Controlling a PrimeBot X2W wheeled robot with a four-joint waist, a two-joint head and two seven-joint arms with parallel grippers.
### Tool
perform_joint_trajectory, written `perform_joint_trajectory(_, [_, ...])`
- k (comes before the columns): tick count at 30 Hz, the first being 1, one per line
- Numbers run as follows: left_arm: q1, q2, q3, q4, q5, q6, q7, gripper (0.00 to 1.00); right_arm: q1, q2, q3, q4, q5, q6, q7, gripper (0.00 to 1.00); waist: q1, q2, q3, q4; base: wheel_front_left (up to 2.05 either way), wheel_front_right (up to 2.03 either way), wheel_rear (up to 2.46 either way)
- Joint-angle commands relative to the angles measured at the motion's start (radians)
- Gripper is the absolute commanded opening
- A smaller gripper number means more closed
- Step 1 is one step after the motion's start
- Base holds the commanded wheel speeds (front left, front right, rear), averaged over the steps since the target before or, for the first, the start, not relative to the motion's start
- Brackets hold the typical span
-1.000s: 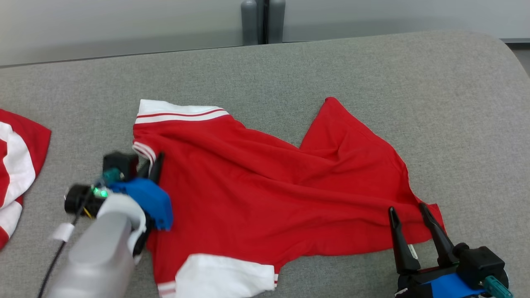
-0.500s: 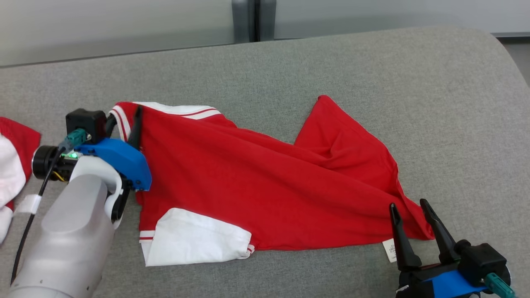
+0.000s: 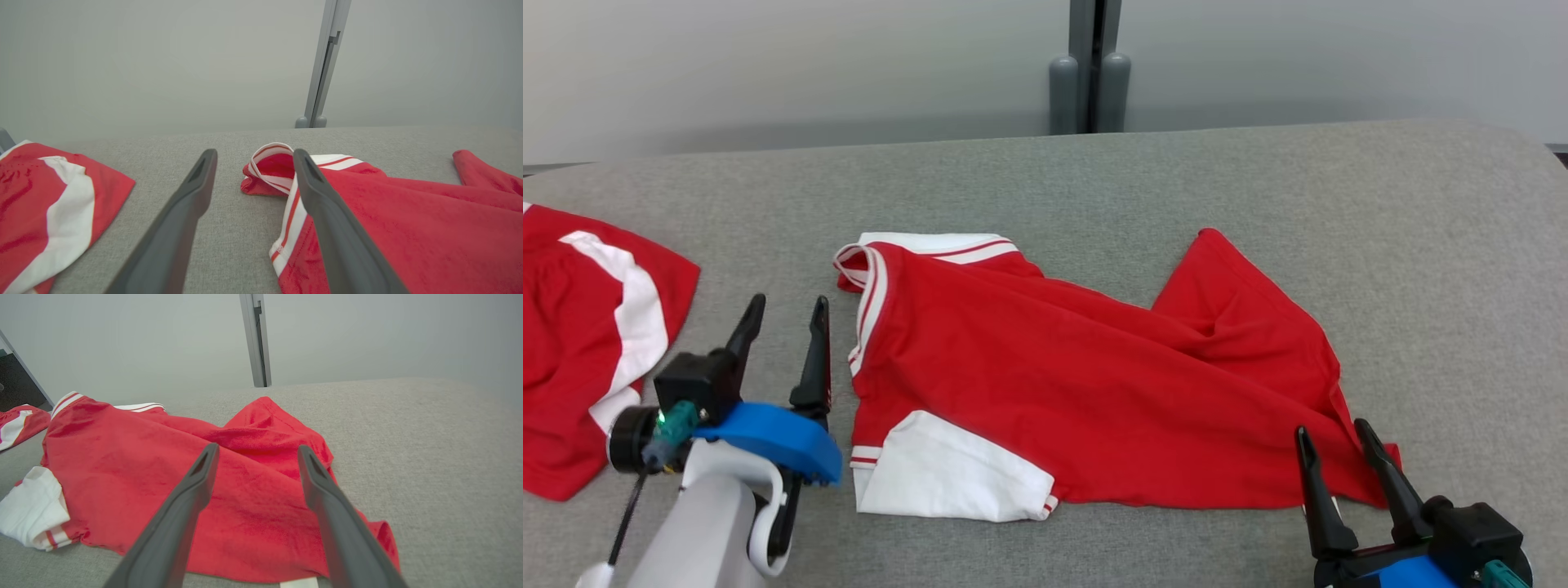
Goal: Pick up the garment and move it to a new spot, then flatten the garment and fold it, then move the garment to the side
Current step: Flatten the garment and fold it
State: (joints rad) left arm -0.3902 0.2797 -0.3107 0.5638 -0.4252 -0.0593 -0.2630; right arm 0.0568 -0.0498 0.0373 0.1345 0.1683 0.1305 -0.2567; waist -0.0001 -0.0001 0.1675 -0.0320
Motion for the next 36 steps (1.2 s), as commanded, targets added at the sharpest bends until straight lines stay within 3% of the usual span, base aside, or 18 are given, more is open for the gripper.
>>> perform_joint_trajectory(1, [0.017,-0.006,0.009,-0.017,0.01,0.001,-0.002,1.0,0.012,-0.002,-0.001,0.0,0.001,0.001,-0.003,1.0,0.0001,0.0001,-0.003,0.005,0.0,0.0,0.0])
perform_joint_trajectory(9, [0.124,-0.044,0.018,-0.054,0.074,-0.04,-0.002,1.0,0.019,-0.002,0.007,-0.001,0.004,0.001,0.005,1.0,0.0001,0.0001,-0.027,0.023,0.0,0.0,0.0])
perform_joint_trajectory(14, [0.139,-0.056,-0.031,-0.013,0.099,-0.062,-0.002,1.0,0.021,-0.001,0.009,-0.006,0.003,0.001,0.008,1.0,0.0001,0.0001,-0.024,0.017,0.0,0.0,0.0])
perform_joint_trajectory(34, [0.054,-0.045,-0.221,0.175,0.026,-0.072,-0.002,1.0,0.003,-0.001,0.015,0.004,0.007,0.001,0.006,1.0,0.0001,0.0001,0.003,-0.037,0.0,0.0,0.0])
perform_joint_trajectory(35, [0.05,-0.046,-0.226,0.18,0.02,-0.072,-0.002,0.45,0.004,-0.001,0.014,0.005,0.006,0.001,0.006,1.0,0.0001,0.0001,0.002,-0.037,0.0,0.0,0.0])
perform_joint_trajectory(36, [0.048,-0.046,-0.232,0.186,0.015,-0.072,-0.002,0.0,0.005,-0.001,0.013,0.005,0.006,0.001,0.006,1.0,0.0001,0.0001,0.002,-0.038,0.0,0.0,0.0])
